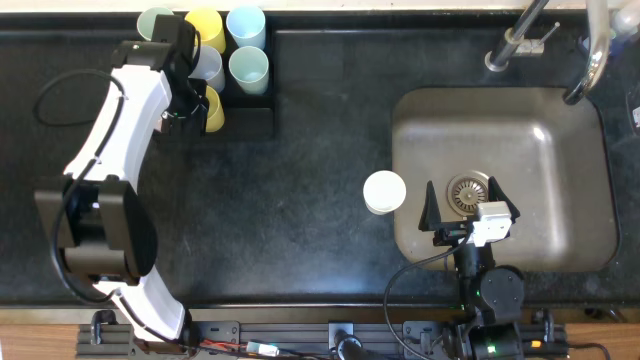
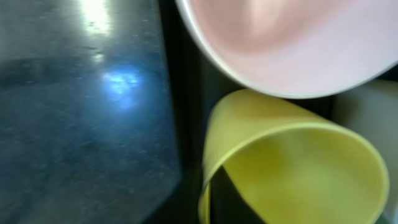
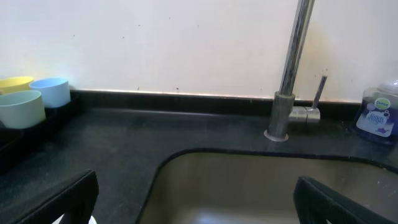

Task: Store Cups

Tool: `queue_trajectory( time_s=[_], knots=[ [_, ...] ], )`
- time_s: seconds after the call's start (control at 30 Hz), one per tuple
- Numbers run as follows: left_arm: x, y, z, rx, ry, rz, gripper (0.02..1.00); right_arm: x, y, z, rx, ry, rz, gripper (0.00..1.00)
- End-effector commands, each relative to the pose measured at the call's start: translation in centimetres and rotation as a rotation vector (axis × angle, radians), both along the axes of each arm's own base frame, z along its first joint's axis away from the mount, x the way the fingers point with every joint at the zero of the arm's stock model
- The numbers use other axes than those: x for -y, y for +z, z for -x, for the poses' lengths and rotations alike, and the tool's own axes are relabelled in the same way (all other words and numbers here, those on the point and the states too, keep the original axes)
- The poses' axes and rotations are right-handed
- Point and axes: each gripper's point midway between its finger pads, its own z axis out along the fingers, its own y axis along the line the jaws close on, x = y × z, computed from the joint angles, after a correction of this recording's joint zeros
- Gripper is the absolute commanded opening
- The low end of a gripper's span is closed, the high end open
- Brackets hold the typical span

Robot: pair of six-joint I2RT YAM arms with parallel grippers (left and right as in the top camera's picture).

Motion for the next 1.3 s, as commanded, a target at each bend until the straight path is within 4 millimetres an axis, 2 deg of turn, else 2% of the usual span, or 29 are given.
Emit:
queue_trajectory(
  time_s=[0.03, 0.13, 0.23, 0.33, 0.57, 0.6, 0.63, 0.77, 0.8, 0.87, 0.93, 1.03, 1.13, 1.2, 1.3],
  knots=[
    [0.0, -1.8, 0.0, -0.037, 0.009, -0.014, 0.314, 0.1, -0.4, 0.0, -0.002, -0.005, 0.003, 0.996],
    [0.1, -1.0, 0.0, -0.017, 0.002, -0.032, 0.45, 0.1, -0.4, 0.0, -0.002, -0.005, 0.003, 0.998],
    [-0.3, 1.6, -0.1, 0.048, -0.003, -0.081, 0.573, 0.1, -0.4, 0.0, -0.002, -0.005, 0.003, 0.998],
    [-0.6, 5.2, 0.0, 0.141, 0.0, -0.11, 0.617, 0.1, -0.4, 0.0, -0.002, -0.005, 0.003, 0.998],
    [-1.7, 15.4, 2.7, 0.394, -0.026, -0.192, 0.706, 0.1, -0.4, 0.0, -0.002, -0.005, 0.003, 0.998],
    [-2.4, 18.4, 3.6, 0.475, -0.061, -0.243, 0.798, 0.1, -0.4, 0.0, -0.002, -0.005, 0.003, 0.996],
    [-2.8, 19.7, 3.8, 0.511, -0.092, -0.277, 0.84, 0.1, -0.4, 0.0, -0.002, -0.005, 0.003, 0.996],
    [-3.7, 27.2, 4.2, 0.736, -0.365, -0.498, 0.947, 0.1, -0.4, 0.0, -0.002, -0.005, 0.003, 0.998],
    [-3.6, 28.3, 4.3, 0.776, -0.406, -0.529, 0.976, 0.1, -0.4, 0.0, -0.002, -0.005, 0.003, 0.998],
    [-2.9, 31.4, 4.8, 0.901, -0.531, -0.624, 1.0, 0.1, -0.4, 0.0, -0.002, -0.005, 0.003, 0.998],
    [-1.5, 34.0, 5.7, 1.057, -0.693, -0.736, 0.998, 0.1, -0.4, 0.0, -0.002, -0.005, 0.003, 0.998],
    [0.9, 35.7, 7.9, 1.255, -0.898, -0.904, 1.0, 0.1, -0.4, 0.0, -0.002, -0.005, 0.003, 0.998],
    [2.0, 34.6, 10.4, 1.373, -0.976, -1.006, 1.0, 0.1, -0.4, 0.0, -0.002, -0.005, 0.003, 0.996],
    [2.1, 32.5, 12.0, 1.416, -0.977, -1.03, 1.0, 0.1, -0.4, 0.0, -0.002, -0.005, 0.003, 0.998],
    [2.0, 28.0, 13.6, 1.409, -0.988, -1.021, 0.998, 0.1, -0.4, 0.0, -0.002, -0.005, 0.003, 0.996]
  ],
)
